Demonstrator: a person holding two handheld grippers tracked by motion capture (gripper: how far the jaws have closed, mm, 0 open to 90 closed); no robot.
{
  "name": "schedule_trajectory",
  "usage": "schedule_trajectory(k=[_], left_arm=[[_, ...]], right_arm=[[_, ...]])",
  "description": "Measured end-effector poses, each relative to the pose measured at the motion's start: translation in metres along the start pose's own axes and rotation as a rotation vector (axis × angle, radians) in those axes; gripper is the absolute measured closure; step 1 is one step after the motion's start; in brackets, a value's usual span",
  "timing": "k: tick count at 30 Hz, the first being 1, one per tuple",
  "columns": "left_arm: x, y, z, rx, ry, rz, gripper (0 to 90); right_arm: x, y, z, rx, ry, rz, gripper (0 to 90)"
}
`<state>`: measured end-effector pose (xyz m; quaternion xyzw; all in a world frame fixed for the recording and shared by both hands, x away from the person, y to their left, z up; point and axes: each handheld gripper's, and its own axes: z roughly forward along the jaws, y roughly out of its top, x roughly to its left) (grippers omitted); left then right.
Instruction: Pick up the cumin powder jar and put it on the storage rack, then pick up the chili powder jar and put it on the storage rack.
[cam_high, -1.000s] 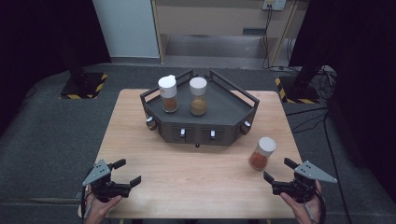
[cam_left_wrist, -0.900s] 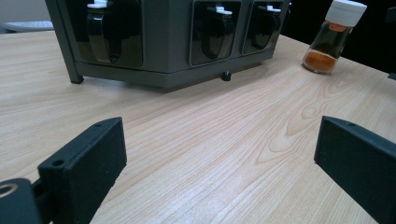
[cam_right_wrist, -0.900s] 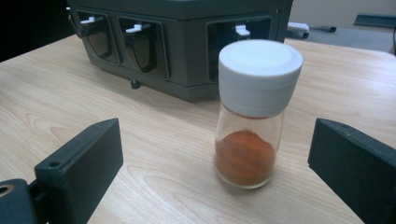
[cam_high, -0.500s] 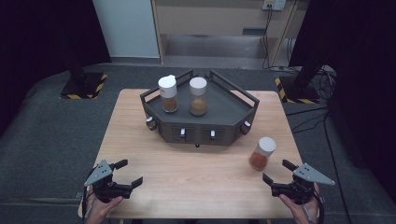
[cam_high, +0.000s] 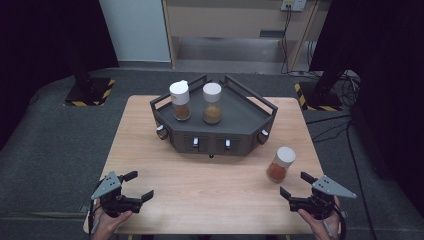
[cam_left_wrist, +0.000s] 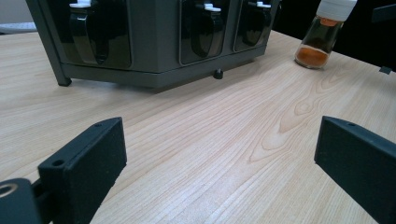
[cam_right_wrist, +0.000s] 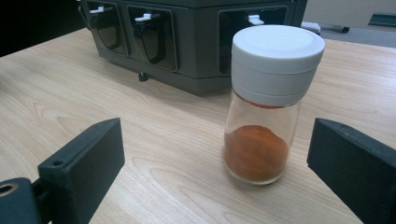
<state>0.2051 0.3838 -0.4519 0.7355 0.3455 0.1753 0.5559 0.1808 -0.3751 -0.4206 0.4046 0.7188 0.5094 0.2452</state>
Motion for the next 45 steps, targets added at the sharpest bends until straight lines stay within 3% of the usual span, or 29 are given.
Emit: schedule_trajectory(k=[8, 19, 29, 38, 45], left_arm=[[0.0, 0.0, 0.0, 0.0, -0.003, 0.003, 1.5], [0.0, 0.0, 0.0, 0.002, -0.004, 0.002, 1.5], [-0.001, 0.001, 0.0, 0.003, -0.002, 0.003, 1.4], [-0.001, 0.001, 0.0, 0.004, 0.003, 0.0, 1.5], [-0.001, 0.001, 0.0, 0.005, 0.003, -0.002, 1.4]], right_arm=[[0.001, 0.0, -0.001, 0.0, -0.005, -0.002, 2.9], [0.002, -0.002, -0.009, -0.025, -0.019, 0.027, 1.7], [-0.003, 0.0, -0.013, -0.031, -0.005, 0.059, 1.6], [-0.007, 0.011, -0.02, -0.046, -0.007, 0.071, 1.6], [-0.01, 0.02, -0.019, -0.028, -0.014, 0.083, 1.9]])
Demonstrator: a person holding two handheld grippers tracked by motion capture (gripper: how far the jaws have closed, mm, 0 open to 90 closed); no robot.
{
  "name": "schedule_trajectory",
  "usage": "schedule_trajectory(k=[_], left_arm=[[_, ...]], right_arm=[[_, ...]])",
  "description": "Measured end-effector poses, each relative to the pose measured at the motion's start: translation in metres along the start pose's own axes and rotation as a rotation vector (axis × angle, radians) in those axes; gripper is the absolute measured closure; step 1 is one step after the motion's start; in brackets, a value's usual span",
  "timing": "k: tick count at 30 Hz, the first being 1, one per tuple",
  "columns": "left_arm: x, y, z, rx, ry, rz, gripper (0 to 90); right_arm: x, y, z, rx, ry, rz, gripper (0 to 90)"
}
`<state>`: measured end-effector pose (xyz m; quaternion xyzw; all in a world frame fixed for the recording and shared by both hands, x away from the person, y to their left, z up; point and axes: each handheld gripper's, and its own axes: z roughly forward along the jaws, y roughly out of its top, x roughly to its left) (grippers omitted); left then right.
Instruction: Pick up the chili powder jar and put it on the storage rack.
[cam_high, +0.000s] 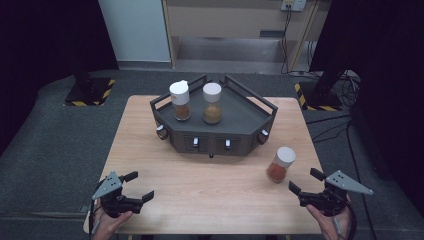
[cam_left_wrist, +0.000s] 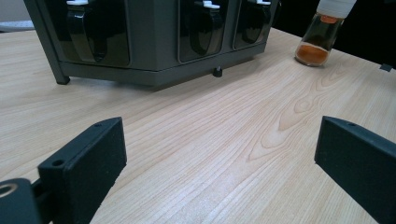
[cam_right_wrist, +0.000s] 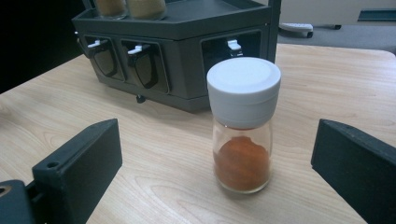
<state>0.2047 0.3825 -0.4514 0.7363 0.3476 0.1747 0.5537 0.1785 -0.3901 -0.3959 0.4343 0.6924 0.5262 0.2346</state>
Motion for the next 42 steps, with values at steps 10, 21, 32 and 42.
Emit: schedule_trajectory(k=[10, 21, 32, 42], left_arm=[[0.0, 0.0, 0.0, 0.001, 0.001, 0.001, 1.5], [0.0, 0.0, 0.0, 0.001, 0.002, 0.001, 1.4], [0.0, 0.0, 0.0, 0.0, 0.001, -0.001, 1.5], [0.0, 0.0, -0.001, 0.0, 0.003, -0.001, 1.5]], right_arm=[[0.0, 0.015, 0.004, 0.001, -0.002, -0.025, 2.2], [-0.004, 0.03, 0.025, 0.044, -0.002, -0.037, 3.1], [-0.011, 0.037, 0.053, 0.087, -0.012, -0.027, 5.2], [-0.014, 0.041, 0.075, 0.122, -0.027, -0.033, 8.9]])
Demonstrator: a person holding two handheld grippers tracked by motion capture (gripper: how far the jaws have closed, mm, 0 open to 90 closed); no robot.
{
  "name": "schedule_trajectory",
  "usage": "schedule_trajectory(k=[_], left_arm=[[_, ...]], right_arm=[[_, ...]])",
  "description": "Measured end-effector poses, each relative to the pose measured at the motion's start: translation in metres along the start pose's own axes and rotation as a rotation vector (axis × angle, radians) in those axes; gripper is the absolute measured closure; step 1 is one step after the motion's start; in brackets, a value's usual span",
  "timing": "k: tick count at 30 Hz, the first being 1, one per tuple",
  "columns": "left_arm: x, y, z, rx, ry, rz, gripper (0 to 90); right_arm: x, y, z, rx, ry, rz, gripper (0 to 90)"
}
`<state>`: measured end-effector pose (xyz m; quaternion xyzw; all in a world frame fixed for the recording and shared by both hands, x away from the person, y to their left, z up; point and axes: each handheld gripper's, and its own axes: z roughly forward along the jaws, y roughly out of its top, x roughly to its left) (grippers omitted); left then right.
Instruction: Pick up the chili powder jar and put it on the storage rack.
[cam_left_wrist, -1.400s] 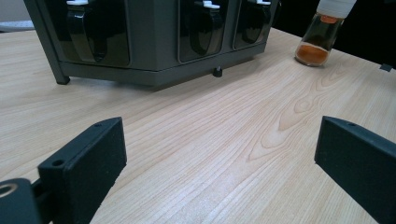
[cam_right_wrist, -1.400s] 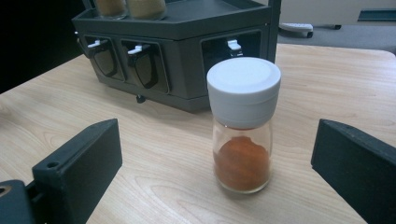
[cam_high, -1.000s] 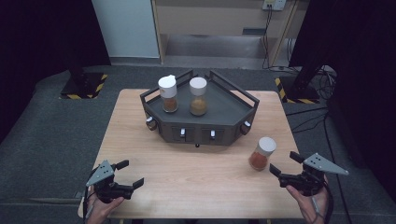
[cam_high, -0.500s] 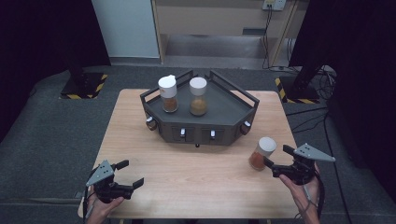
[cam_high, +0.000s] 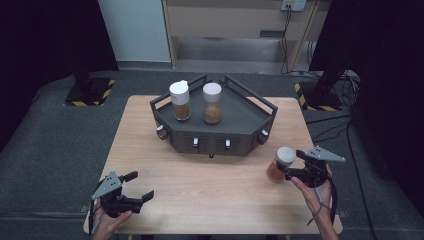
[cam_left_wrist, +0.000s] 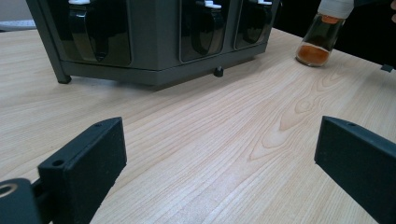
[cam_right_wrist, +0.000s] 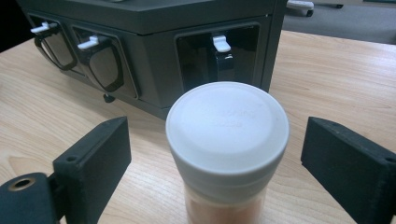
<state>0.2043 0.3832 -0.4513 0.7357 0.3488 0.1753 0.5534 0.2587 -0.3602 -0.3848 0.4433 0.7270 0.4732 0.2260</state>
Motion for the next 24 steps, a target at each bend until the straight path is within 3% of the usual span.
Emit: schedule_trajectory(k=[9, 15, 24], left_arm=[[0.0, 0.0, 0.0, 0.001, -0.001, 0.001, 1.5], [0.0, 0.0, 0.0, 0.001, -0.001, 0.002, 1.4], [0.0, 0.0, 0.001, 0.001, -0.002, 0.0, 1.5]], right_arm=[[-0.003, -0.002, 0.014, 0.015, -0.009, 0.012, 16.6], [-0.006, -0.006, 0.019, 0.007, 0.003, -0.002, 31.8], [-0.003, 0.001, 0.02, 0.028, -0.002, -0.026, 32.5]])
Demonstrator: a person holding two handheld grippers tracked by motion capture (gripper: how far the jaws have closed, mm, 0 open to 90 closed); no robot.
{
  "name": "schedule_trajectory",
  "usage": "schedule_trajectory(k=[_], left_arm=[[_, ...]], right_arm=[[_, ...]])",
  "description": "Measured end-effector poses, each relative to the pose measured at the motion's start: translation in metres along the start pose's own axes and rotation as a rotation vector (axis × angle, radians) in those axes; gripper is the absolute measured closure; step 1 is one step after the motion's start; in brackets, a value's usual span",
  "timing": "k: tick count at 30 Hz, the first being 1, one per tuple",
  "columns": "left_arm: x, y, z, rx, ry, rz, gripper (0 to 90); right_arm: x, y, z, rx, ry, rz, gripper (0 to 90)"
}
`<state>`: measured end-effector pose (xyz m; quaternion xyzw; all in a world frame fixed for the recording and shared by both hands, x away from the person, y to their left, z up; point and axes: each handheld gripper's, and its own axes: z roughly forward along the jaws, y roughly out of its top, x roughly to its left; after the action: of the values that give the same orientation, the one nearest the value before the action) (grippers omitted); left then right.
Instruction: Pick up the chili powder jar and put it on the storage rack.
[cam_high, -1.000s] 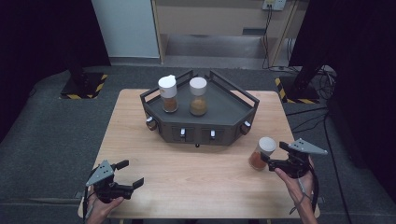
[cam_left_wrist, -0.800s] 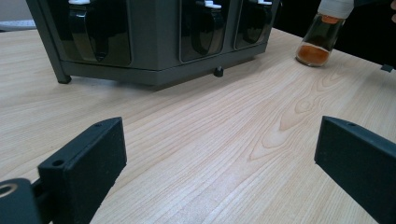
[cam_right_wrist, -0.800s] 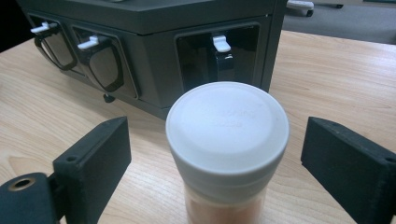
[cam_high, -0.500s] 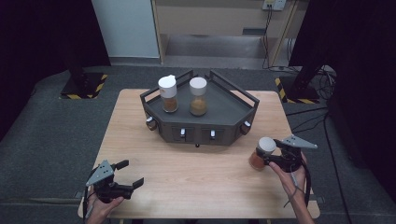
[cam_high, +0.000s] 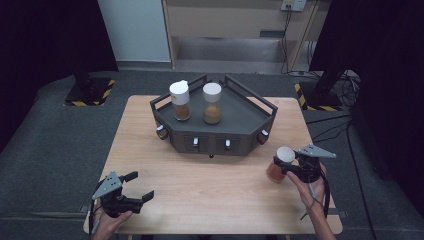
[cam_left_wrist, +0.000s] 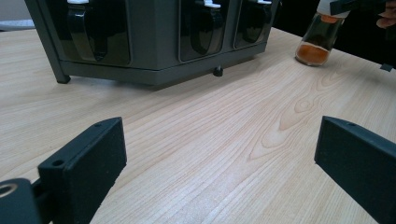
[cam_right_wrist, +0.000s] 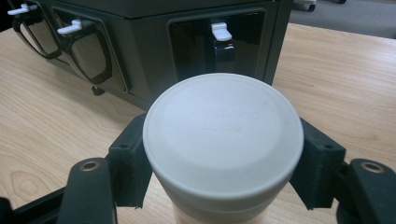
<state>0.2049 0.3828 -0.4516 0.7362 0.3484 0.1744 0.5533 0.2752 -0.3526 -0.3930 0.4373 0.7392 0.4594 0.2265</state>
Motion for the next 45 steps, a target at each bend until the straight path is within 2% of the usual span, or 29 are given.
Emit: schedule_trajectory(k=[6, 13, 19, 29, 45], left_arm=[[0.0, 0.0, 0.0, 0.001, -0.002, 0.001, 1.5], [0.0, 0.0, 0.0, 0.003, -0.004, 0.002, 1.5], [0.0, 0.0, 0.001, 0.005, -0.005, 0.002, 1.5], [0.0, 0.0, 0.001, 0.005, -0.005, 0.001, 1.5], [0.001, 0.0, 0.001, 0.006, -0.008, 0.001, 1.4]], right_arm=[[-0.002, 0.008, -0.001, 0.013, 0.029, -0.021, 32.6], [-0.003, 0.028, -0.008, 0.027, 0.069, -0.068, 32.7], [-0.004, 0.051, -0.014, 0.039, 0.113, -0.096, 32.7], [-0.003, 0.09, -0.022, 0.053, 0.158, -0.129, 32.7], [0.0, 0.156, -0.024, 0.061, 0.197, -0.158, 32.9]])
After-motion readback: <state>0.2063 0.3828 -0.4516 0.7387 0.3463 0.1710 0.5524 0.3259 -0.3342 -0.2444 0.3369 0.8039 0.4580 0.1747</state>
